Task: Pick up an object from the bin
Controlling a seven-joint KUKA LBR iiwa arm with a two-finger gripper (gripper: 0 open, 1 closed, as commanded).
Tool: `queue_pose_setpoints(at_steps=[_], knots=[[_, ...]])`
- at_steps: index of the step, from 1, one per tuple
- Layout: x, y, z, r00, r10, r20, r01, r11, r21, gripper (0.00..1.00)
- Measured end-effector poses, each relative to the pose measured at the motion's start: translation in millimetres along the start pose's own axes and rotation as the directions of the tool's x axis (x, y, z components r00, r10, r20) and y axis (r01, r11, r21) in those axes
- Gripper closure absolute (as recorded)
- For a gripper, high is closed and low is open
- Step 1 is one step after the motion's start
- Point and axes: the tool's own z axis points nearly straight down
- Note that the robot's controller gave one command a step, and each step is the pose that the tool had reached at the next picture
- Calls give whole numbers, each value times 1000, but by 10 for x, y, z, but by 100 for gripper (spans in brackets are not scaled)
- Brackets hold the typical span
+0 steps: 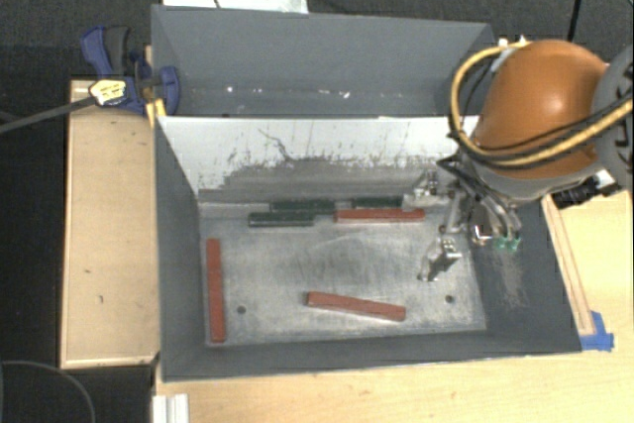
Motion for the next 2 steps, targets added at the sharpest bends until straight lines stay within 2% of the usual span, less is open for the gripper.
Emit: queue_pose_setpoints(at_steps=[1, 2], knots=[[0, 0, 0, 1000, 0, 0, 0, 1000, 0, 0], [-256, 179, 34, 992, -123, -1, 123, 992, 2, 0]])
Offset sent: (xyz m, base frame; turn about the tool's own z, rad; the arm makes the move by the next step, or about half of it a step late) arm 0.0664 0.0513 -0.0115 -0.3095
